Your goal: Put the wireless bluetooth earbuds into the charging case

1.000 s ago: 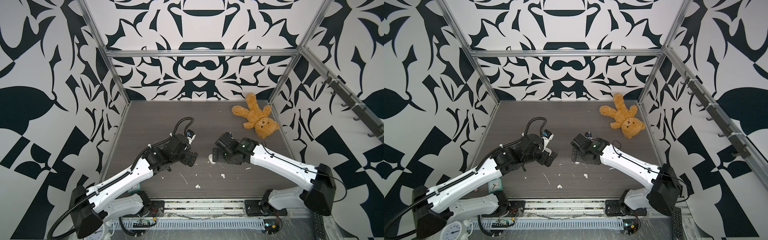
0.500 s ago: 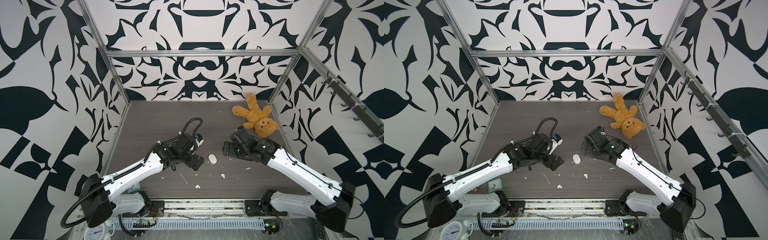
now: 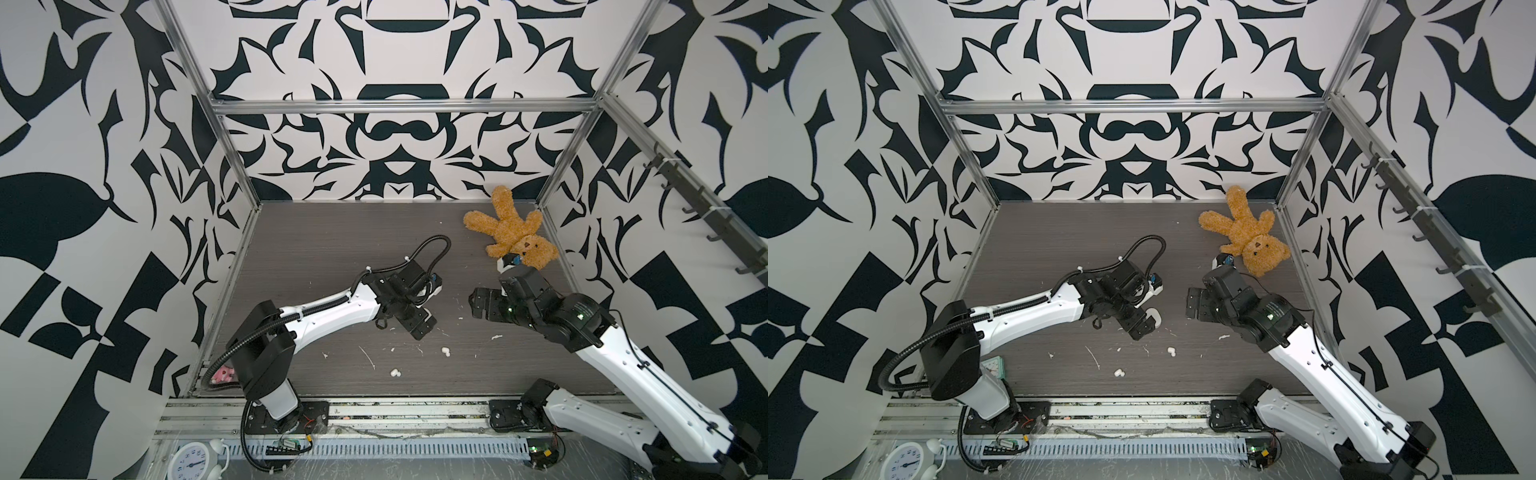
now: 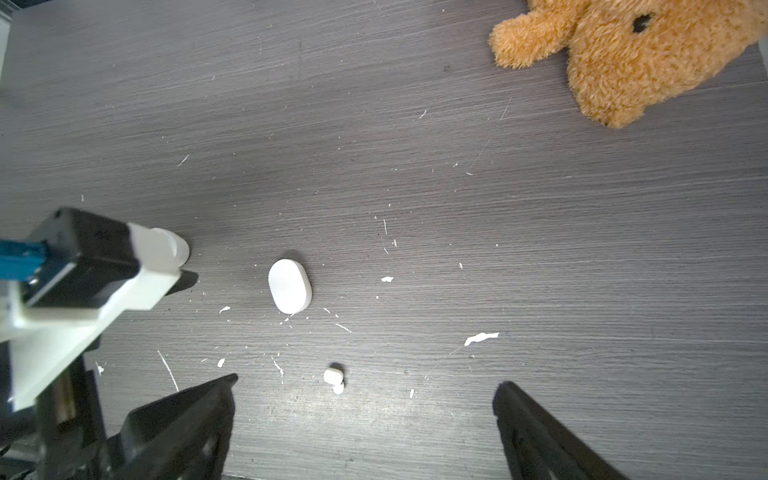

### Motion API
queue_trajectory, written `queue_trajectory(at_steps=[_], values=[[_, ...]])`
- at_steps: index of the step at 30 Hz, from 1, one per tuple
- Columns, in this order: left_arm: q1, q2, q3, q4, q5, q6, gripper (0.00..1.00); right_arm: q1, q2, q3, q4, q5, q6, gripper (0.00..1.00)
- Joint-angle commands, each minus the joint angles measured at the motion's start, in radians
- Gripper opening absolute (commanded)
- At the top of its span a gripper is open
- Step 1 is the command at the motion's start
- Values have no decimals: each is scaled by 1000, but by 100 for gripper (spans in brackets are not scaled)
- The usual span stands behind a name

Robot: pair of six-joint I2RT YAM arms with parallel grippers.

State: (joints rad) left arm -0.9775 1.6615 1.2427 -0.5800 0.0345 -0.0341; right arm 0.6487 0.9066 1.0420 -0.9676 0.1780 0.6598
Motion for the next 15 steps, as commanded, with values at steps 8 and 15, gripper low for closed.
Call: queue_trajectory(at_steps=[8, 15], values=[[-3, -91, -96, -2, -52, 64, 99, -3, 111, -79, 103, -167, 145, 99], [-3, -202, -162, -43, -175, 43, 99, -3, 255, -74, 181, -198, 299, 99]])
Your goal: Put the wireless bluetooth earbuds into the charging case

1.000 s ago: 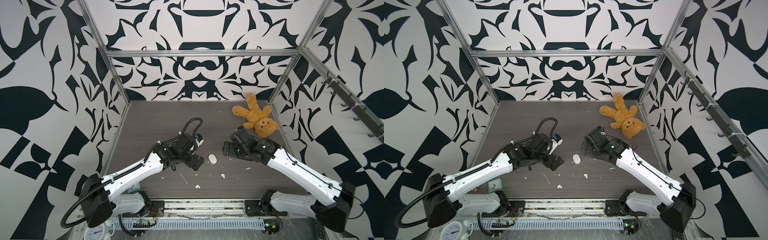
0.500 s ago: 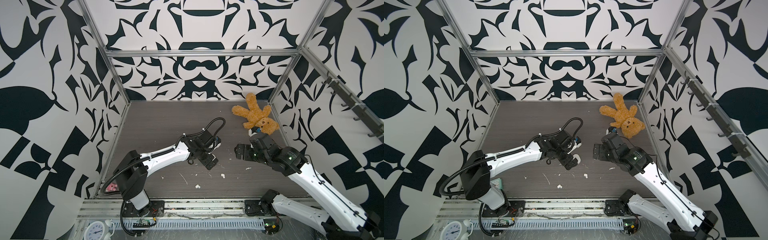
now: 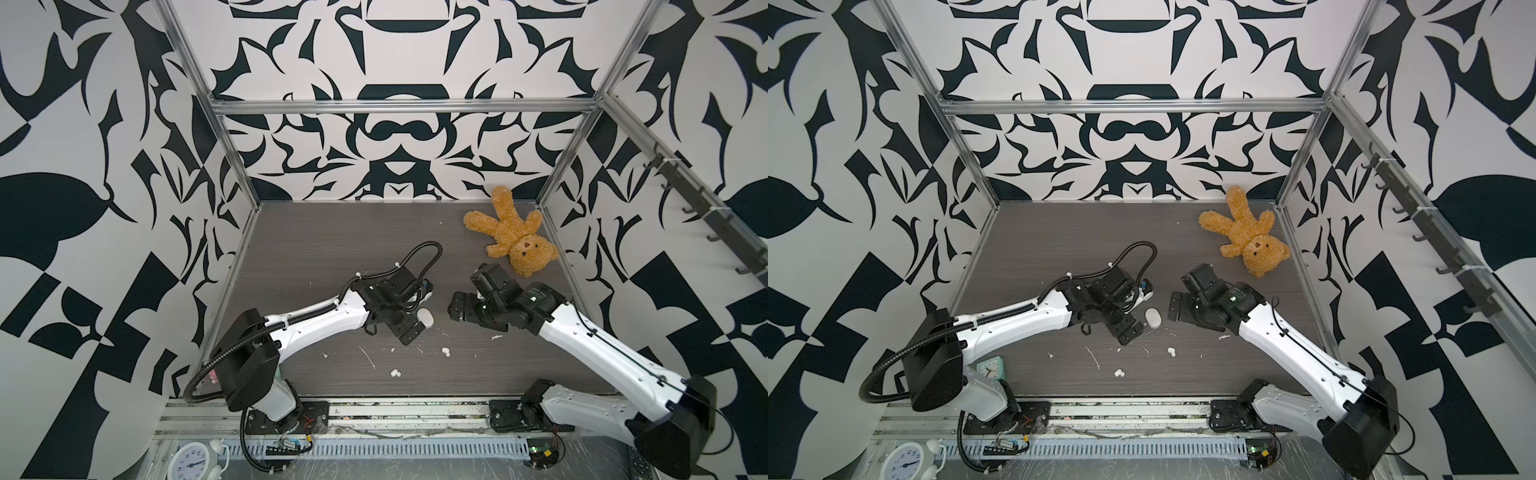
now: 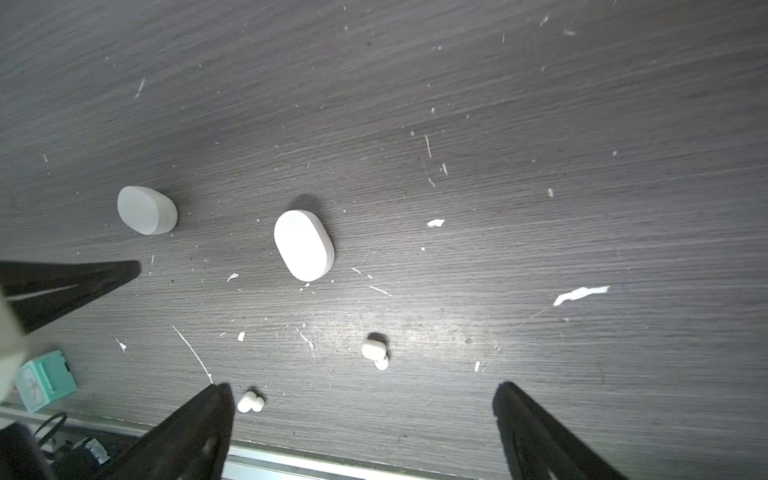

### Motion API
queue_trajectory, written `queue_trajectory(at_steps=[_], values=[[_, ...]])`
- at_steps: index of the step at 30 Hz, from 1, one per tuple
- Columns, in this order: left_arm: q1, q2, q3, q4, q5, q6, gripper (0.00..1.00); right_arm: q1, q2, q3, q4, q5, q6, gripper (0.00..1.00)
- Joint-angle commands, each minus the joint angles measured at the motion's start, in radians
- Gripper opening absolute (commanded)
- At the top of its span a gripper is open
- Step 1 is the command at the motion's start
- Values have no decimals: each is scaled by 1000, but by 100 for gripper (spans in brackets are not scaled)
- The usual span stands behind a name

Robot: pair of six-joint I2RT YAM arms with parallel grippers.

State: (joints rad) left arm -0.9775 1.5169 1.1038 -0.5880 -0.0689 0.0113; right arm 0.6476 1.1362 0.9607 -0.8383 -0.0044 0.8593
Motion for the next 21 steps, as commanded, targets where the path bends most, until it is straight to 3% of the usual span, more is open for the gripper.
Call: queue_trajectory(at_steps=[1, 8, 21], values=[[-3, -80, -34, -39, -105, -7, 99, -2, 44, 15, 52, -18, 132, 99], [-3, -186, -93, -62, -419, -61, 99, 17, 181, 119, -2, 6, 311, 99], [-3, -229, -128, -12, -480, -76, 99, 87, 388, 225, -3, -30, 496, 99]])
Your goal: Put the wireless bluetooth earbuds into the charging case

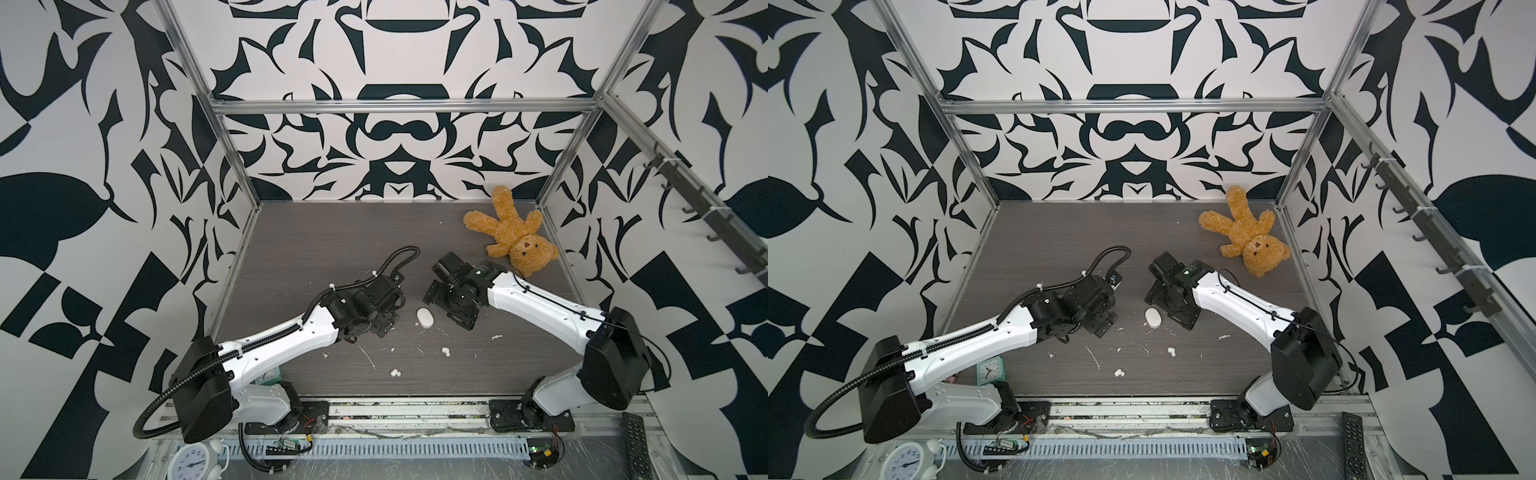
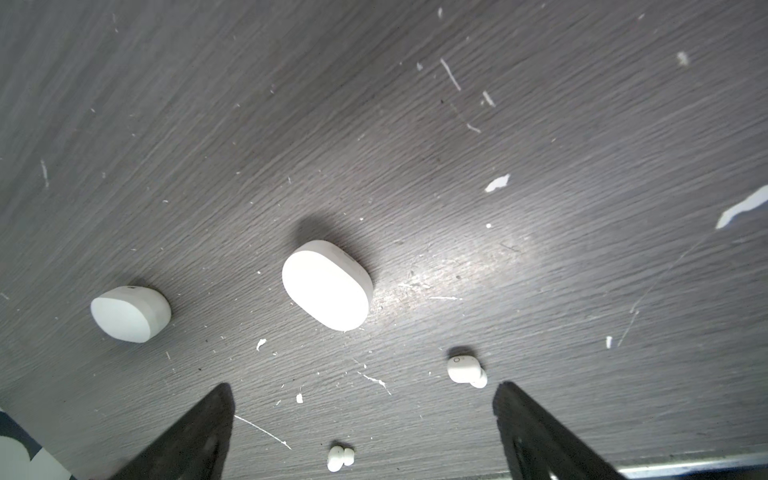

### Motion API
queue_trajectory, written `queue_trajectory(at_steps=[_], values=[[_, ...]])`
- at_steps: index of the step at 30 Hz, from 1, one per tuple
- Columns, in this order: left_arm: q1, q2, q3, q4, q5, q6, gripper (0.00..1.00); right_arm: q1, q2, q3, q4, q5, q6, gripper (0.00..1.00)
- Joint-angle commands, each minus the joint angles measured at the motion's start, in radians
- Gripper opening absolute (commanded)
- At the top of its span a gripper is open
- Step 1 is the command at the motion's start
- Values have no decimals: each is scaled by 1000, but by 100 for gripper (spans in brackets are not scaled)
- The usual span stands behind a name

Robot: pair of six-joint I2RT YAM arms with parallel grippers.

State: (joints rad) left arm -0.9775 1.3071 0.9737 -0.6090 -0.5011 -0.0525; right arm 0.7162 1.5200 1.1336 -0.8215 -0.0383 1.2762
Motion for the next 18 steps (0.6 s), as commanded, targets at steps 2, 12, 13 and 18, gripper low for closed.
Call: queue_trajectory(at_steps=[2, 12, 13, 18], values=[[-3, -25, -5, 18, -59, -12, 99, 27, 22, 63, -27, 11, 114, 99], [-22, -49, -7, 16, -79, -3, 99, 35, 90, 60, 7, 16, 248, 93], [-26, -49, -6, 14, -80, -1, 99, 37, 101, 69, 4, 14, 252, 93], [-39, -59, -7, 14, -94, 2, 99, 38, 179, 122, -14, -5, 248, 92]])
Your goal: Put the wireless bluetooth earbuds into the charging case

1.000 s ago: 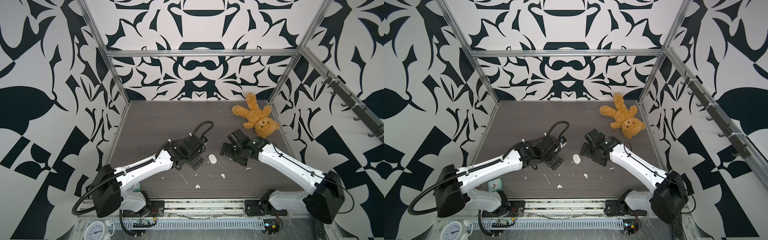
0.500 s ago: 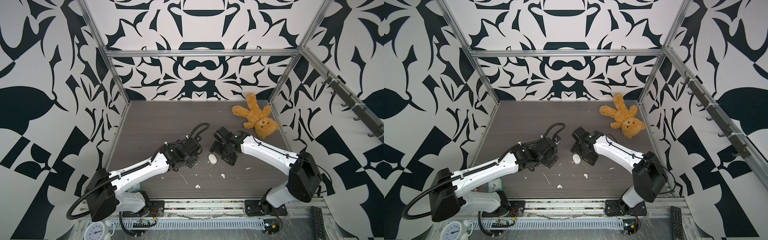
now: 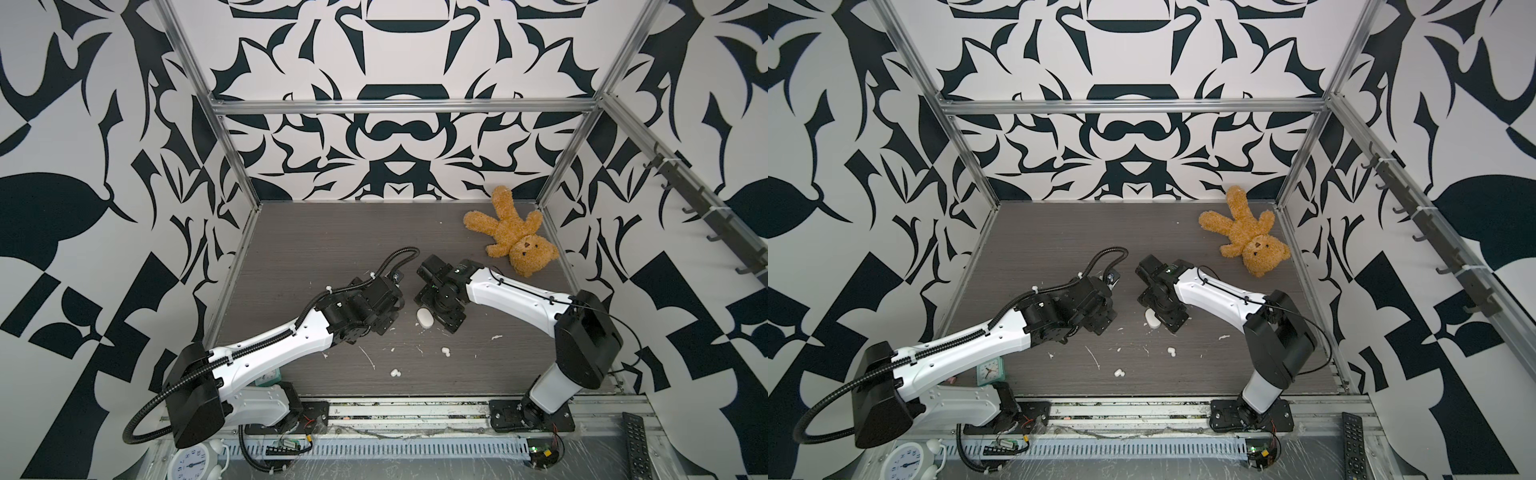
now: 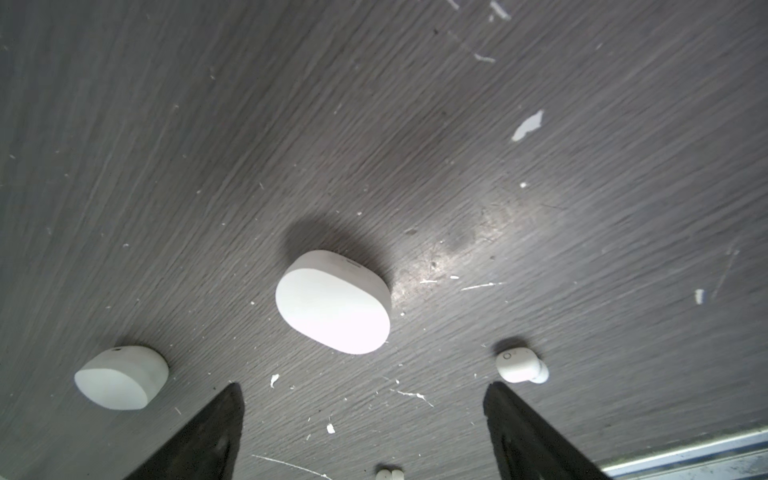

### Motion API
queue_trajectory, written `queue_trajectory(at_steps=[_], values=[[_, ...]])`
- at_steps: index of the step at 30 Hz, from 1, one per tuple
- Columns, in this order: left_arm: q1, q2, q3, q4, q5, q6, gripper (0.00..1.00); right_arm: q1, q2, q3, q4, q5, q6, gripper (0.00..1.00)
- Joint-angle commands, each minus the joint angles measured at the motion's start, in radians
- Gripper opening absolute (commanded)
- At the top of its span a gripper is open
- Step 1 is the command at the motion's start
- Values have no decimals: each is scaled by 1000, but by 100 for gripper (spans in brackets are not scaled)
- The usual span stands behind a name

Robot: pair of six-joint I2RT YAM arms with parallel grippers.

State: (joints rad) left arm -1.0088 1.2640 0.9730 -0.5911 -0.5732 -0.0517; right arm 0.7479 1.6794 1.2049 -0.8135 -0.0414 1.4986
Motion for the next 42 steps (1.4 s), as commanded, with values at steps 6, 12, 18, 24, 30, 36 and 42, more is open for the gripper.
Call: queue_trajectory(at_steps=[6, 12, 18, 24, 30, 36, 42], values=[[-17, -21, -12, -1, -25, 4, 99, 7, 83, 81, -8, -28, 22, 89], [-27, -15, -12, 0, -27, 8, 99, 7, 113, 83, -9, -36, 29, 85], [-31, -9, -11, -2, -27, 10, 99, 7, 140, 81, -2, -57, 30, 81], [-33, -5, -11, -1, -26, 9, 99, 5, 155, 82, 13, -57, 33, 77], [-37, 3, -12, -4, -25, 11, 99, 0, 151, 75, 23, -46, 41, 75], [-43, 3, -10, -6, -25, 12, 99, -5, 143, 58, 46, -55, 62, 75], [-46, 42, -10, -8, -25, 13, 99, -12, 134, 47, 65, -60, 83, 76]])
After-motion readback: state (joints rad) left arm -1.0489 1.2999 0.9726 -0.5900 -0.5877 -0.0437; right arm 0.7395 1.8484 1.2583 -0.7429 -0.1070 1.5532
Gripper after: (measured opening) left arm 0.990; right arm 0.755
